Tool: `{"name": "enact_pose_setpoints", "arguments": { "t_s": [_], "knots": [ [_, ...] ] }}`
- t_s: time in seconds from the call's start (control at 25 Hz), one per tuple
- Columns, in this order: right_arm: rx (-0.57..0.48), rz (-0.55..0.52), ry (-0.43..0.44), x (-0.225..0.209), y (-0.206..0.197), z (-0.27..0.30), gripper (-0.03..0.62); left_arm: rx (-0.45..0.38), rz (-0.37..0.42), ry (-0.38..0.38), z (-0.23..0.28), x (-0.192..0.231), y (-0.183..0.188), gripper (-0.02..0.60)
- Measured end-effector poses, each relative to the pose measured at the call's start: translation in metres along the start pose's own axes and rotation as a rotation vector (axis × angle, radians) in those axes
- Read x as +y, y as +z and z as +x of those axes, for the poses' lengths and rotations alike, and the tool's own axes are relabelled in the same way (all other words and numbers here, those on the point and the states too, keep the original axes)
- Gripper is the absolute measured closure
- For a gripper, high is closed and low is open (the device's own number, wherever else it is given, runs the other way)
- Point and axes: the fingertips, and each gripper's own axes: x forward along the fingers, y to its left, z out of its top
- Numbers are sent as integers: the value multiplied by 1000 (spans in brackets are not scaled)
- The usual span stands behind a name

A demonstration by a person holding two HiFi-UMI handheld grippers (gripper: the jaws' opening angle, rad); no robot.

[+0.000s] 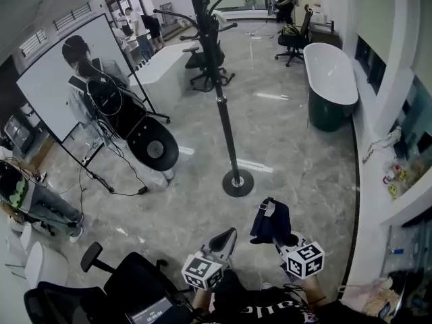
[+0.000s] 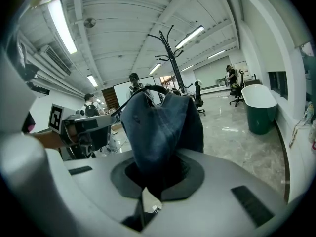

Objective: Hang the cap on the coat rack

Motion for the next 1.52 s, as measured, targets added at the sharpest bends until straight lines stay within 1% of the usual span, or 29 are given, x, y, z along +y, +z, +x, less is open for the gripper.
{"name": "enact_pose_setpoints", "arguments": {
  "t_s": [0.2, 0.32, 0.48, 0.64, 0.76, 0.88, 1.04, 1.16, 1.32, 1.44, 1.52],
  "knots": [
    [-16, -10, -25, 16, 32, 67, 562, -37, 8, 1, 0, 82, 28, 578],
    [-34, -19, -22, 29, 56, 107, 562, -58, 13, -8, 1, 124, 44, 578],
    [-38, -39, -10, 49, 84, 159, 562, -43, 18, -34, -1, 173, 52, 578],
    [-57, -56, -34, 63, 110, 200, 562, -34, 43, -53, -8, 215, 56, 578],
    [-70, -87, -47, 70, 133, 220, 562, -48, 32, -58, -12, 241, 62, 578],
    [-88, -129, -60, 70, 162, 236, 562, -59, 23, -63, -9, 262, 64, 578],
    [-135, -196, -84, 61, 212, 253, 562, -66, 46, -77, 3, 283, 70, 578],
    [-166, -250, -112, 48, 250, 259, 562, -67, 43, -93, 13, 286, 78, 578],
    [-195, -341, -149, 34, 296, 268, 562, -54, 31, -113, 23, 287, 74, 578],
    [-219, -386, -167, 25, 331, 278, 560, -55, 37, -104, 34, 294, 71, 578],
    [-239, -390, -170, 16, 356, 286, 562, -56, 45, -92, 44, 302, 75, 578]
  ]
}}
